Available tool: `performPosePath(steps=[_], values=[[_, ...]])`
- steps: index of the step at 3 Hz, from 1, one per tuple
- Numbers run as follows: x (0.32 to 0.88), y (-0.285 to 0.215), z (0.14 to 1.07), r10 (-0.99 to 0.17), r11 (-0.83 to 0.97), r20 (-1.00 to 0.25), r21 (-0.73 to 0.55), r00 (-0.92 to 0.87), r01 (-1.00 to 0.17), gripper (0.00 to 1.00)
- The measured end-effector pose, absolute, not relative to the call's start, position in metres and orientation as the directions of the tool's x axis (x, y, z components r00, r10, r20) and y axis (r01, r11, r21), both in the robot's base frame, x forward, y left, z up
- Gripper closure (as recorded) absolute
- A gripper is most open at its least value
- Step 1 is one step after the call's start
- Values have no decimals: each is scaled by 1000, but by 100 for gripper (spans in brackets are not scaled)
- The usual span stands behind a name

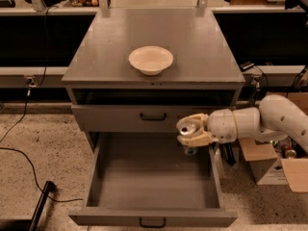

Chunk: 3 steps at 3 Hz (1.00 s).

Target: Place redbull can into middle drawer

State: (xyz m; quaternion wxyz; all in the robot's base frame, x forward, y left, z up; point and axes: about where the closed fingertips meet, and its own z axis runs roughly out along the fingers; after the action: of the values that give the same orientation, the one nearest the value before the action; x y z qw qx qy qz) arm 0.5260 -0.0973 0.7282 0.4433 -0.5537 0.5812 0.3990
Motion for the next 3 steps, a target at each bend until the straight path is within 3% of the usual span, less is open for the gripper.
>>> performPosePath(steps=[2,3], values=[[526,-90,702,-275,65,-961,-7,-12,-998,100],[511,-82,638,-203,105,-977,41,-61,-994,100]])
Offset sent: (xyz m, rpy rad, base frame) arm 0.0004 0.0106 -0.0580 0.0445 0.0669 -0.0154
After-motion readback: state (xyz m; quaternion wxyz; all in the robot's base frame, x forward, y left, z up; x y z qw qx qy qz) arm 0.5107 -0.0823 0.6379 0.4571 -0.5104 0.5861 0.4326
